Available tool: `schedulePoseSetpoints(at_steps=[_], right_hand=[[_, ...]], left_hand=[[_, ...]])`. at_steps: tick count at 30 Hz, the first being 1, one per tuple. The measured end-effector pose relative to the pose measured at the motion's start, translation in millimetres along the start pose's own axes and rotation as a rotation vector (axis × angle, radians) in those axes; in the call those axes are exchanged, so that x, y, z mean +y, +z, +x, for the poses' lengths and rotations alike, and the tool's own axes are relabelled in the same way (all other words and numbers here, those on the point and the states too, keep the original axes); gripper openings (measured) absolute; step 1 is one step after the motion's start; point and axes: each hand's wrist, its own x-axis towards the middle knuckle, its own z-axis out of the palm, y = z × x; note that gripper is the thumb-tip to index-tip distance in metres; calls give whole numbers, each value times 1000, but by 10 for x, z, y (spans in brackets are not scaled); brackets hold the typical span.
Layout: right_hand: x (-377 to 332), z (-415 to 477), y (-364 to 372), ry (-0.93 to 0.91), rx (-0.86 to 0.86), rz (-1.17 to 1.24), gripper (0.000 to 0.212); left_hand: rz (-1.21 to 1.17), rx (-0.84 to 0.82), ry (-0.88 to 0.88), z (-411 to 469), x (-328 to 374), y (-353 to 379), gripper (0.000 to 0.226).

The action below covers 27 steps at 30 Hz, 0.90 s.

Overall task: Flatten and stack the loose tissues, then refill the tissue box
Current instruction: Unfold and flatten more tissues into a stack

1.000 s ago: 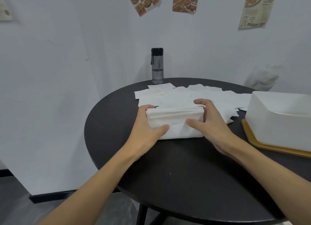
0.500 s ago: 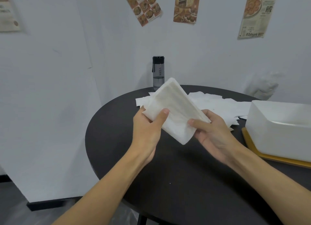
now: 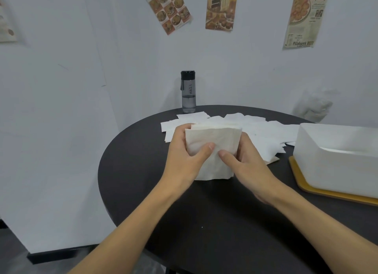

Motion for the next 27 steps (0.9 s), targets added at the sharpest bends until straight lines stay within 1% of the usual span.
schedulePoseSetpoints(at_steps=[3, 7, 9, 12, 13, 16, 21, 25, 27], right_hand=[[-5, -6, 51, -45, -7, -47, 38], [-18, 14, 40, -60, 72, -49, 30], [-26, 21, 21, -35, 63, -6, 34], [-18, 8, 14, 1, 15, 3, 48], [-22, 1, 20, 7, 9, 3, 49], [-59, -25, 63, 8, -25, 5, 44], [-100, -43, 62, -4, -21, 7, 47], [-75, -37, 51, -11, -8, 14, 44], [-64, -38, 63, -16, -20, -12, 39]], left_hand=[[8, -6, -3, 3, 21, 60, 48], [42, -26, 3, 29, 59, 126, 46], [43, -5, -1, 27, 42, 135, 48], [39, 25, -27, -10, -32, 131, 53], [39, 29, -34, -30, -49, 137, 56], [50, 24, -40, -43, -45, 182, 61], [45, 34, -40, -22, -3, 234, 54], [43, 26, -39, -20, -16, 241, 41], [60, 18, -38, -10, -27, 245, 36]])
